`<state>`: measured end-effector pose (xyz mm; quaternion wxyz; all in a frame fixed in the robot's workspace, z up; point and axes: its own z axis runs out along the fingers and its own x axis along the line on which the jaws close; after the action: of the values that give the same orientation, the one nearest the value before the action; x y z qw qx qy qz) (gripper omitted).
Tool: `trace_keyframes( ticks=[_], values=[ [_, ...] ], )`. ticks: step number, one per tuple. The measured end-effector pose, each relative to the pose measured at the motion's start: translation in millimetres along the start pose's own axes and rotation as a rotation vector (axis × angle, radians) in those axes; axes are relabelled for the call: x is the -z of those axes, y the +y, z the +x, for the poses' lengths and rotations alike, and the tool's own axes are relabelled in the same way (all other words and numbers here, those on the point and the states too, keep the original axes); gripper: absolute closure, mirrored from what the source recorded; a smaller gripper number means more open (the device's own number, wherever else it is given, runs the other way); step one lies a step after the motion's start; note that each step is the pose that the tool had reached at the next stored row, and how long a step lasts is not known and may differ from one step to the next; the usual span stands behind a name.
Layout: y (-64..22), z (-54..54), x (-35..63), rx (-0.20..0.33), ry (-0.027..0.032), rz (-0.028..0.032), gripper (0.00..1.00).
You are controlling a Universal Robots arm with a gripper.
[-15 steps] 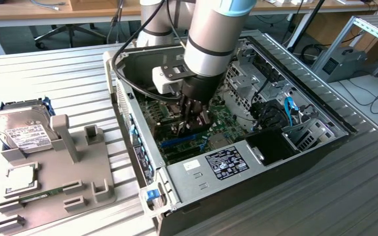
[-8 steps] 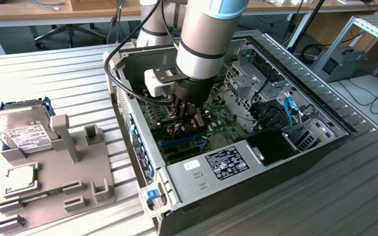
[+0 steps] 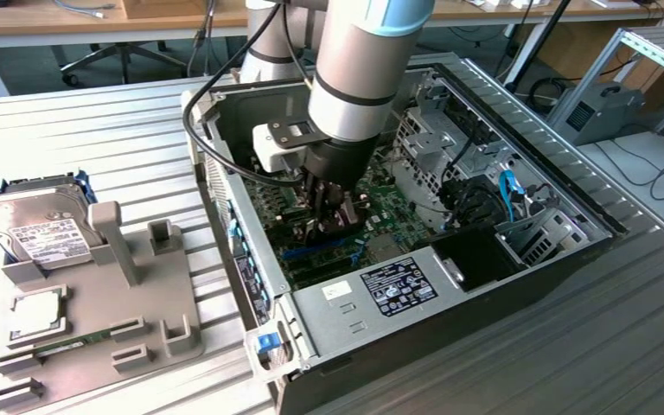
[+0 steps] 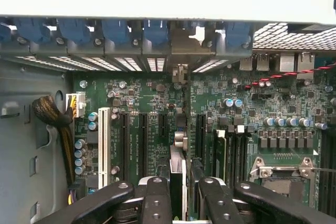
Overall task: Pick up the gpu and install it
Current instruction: 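Insert the gpu into the slot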
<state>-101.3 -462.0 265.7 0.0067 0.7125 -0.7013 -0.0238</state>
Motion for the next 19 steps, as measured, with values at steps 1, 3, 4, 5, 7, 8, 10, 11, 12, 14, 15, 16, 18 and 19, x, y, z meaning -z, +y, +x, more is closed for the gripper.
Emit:
trace_keyframes(
  ticks=[1,3,4,5,7,8,10,11,12,14,15,16,18,19],
  values=[
    [0.0,0.0,-0.5,-0.001,0.0008,-0.0001,0.74],
    [0.0,0.0,-0.8,-0.003,0.0015,-0.0001,0.74],
    [0.0,0.0,-0.9,-0.003,0.0014,-0.0001,0.74],
    [0.1,0.0,-1.0,-0.003,0.0013,0.0,0.74],
    [0.1,0.0,-1.0,-0.003,0.0013,0.0,0.74],
    [0.0,0.0,-1.1,-0.003,0.0012,0.0001,0.74],
    [0.0,-0.4,-1.4,-0.003,0.001,0.0002,0.74],
    [0.0,-0.6,-1.6,-0.003,0.0011,0.0001,0.74],
    [0.0,-0.9,-1.6,-0.003,0.0013,0.0,0.74],
    [0.0,-1.1,-1.6,-0.003,0.0014,0.0,0.74],
    [0.1,-1.1,-1.7,-0.003,0.0014,0.0,0.74],
    [0.2,-1.1,-1.8,-0.003,0.0015,-0.0001,0.74],
    [0.1,-1.1,-3.0,-0.003,0.0011,0.0002,0.74],
    [0.1,-1.1,-3.8,-0.003,0.0012,0.0,0.74]
  ],
)
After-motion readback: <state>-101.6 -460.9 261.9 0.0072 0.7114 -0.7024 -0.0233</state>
